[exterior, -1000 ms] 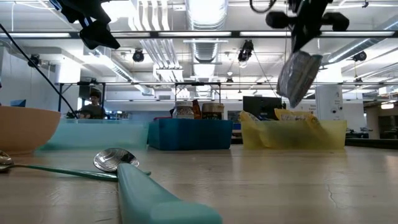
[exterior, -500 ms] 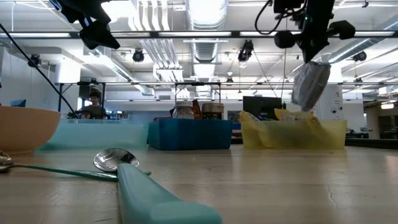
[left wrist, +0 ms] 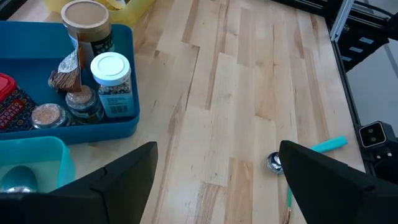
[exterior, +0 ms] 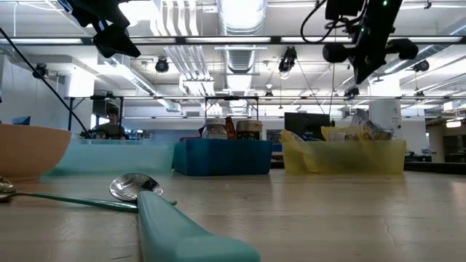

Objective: Pick & Place Food Item
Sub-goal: Put the gold spoon into the green bin

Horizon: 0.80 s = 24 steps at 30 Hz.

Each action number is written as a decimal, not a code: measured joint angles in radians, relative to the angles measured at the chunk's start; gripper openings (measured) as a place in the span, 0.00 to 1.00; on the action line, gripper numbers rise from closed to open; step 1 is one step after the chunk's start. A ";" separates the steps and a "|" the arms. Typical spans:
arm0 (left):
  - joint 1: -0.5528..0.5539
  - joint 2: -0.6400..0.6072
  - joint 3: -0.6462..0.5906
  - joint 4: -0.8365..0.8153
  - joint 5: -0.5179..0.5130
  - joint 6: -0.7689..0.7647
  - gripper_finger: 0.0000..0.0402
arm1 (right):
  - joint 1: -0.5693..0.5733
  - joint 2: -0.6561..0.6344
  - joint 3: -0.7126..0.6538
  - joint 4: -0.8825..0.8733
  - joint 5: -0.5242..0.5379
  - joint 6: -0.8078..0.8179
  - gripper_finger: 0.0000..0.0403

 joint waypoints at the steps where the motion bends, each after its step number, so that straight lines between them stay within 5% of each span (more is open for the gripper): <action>1: 0.000 0.000 0.000 0.000 0.000 0.000 0.85 | -0.001 0.000 -0.019 0.018 0.000 0.003 0.03; 10: 0.000 0.000 0.000 0.000 0.000 0.000 0.85 | -0.033 0.000 -0.116 0.070 -0.064 0.031 0.03; 18: 0.000 0.000 0.000 0.000 0.000 0.000 0.85 | 0.029 -0.011 -0.069 0.093 -0.097 -0.075 0.03; 24: 0.000 0.000 0.000 0.000 0.000 0.000 0.85 | 0.104 -0.010 -0.024 0.195 -0.388 -0.228 0.04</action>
